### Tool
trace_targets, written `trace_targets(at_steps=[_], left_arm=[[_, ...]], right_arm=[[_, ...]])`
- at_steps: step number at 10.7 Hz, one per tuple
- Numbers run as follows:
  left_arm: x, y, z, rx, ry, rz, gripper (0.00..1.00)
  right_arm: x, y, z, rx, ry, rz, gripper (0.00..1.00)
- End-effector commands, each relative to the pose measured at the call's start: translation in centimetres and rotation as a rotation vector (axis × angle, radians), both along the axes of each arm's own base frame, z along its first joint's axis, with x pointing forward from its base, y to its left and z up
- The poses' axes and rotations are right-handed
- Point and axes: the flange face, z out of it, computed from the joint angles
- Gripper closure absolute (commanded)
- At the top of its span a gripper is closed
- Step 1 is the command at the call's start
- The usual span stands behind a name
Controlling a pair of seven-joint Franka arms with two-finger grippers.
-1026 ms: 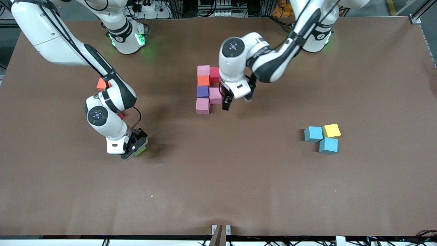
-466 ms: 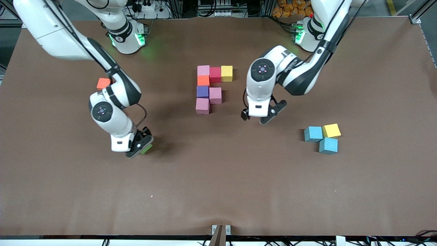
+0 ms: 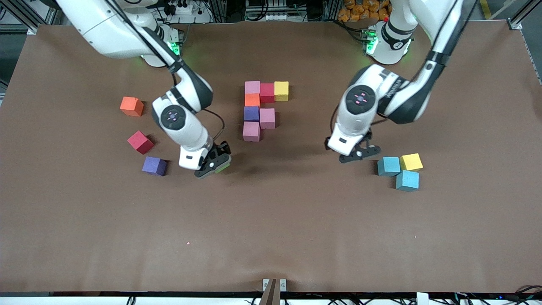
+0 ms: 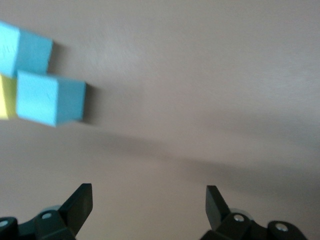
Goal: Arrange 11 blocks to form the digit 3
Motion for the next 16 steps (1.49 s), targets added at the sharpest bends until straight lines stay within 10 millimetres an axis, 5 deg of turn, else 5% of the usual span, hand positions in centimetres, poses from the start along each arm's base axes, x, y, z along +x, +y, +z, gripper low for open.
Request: trace_targets(at_steps=[1,6,8,13,16], left_arm=[[1.5,3.9,-0.3,0.000,-0.002,-0.120,0.00],[4.5,11.4,-4.9,-0.057,0.060,-0.267,0.00],[4.9,13.0,-5.3,-0.064,0.073,-0.296,0.00],[5.6,17.0,-8.1,-0.088,0.103,-0.242,0.00],[5.7,17.2,-9.2,-0.108,0.112,-0.225,0.00]], right_arm=[[-1.6,2.3,0.0,0.005,0.018,-0.119,0.69],[-2.6,7.2,-0.9,-0.014,0.013,-0.345,0.72],[-1.8,8.1,-0.6,0.003,0.012,-0.402,0.71],[-2.7,9.7,-4.1,-0.010,0.059,-0.507,0.71],[-2.9,9.9,-4.5,-0.014,0.063,-0.532,0.71]])
